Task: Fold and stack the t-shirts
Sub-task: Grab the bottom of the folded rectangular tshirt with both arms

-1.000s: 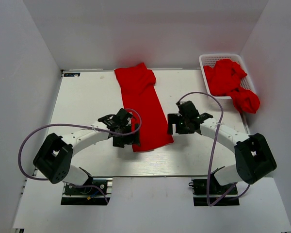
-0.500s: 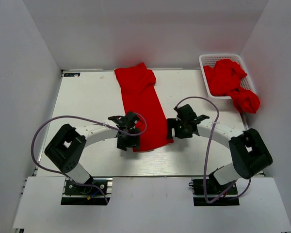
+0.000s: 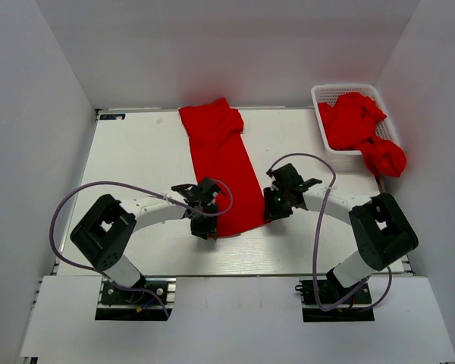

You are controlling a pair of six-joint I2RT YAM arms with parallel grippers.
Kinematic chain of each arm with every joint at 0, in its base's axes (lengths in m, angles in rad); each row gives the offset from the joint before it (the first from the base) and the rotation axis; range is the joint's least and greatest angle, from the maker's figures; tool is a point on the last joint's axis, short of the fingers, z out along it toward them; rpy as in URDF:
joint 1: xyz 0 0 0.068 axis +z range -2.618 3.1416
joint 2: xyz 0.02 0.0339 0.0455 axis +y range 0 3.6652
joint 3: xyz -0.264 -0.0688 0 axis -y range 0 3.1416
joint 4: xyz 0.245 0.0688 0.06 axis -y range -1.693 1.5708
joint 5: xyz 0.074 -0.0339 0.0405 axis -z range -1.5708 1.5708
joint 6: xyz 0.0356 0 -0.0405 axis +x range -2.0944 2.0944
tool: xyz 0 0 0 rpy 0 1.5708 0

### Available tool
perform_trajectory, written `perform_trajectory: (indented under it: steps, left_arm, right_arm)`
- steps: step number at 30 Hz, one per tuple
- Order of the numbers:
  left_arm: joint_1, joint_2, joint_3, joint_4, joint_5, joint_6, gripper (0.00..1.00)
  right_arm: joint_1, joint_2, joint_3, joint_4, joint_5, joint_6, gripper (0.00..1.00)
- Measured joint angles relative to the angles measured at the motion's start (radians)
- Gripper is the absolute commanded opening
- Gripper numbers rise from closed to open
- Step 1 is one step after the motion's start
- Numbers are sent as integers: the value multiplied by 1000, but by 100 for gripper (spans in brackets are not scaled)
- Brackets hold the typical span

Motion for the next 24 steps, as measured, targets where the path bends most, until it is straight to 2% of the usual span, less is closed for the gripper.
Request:
perform_trajectory:
  steps: [1,5,6,7,16,24]
  left_arm:
    - [-3,1,-3,6,6,-5,40]
    - [-19,10,-11,19,37,-19,23]
    - [-23,11,-11,22,42,-21,8]
    - [-26,13,-13,26,46,-27,0]
    - [-54,6,-6,-18,45,-46,0]
    - [-61,-71,-7,-87,64,-50,0]
  right_arm:
    - [0,4,1,2,-5,-3,19]
    - [0,13,1,1,-17,-4,0]
    - [0,13,1,2,-20,-6,0]
    - [0,13,1,2,-23,-5,0]
    - [2,-55,-21,-29,-37,-4,0]
    - [4,-144,-21,-76,-60,-4,0]
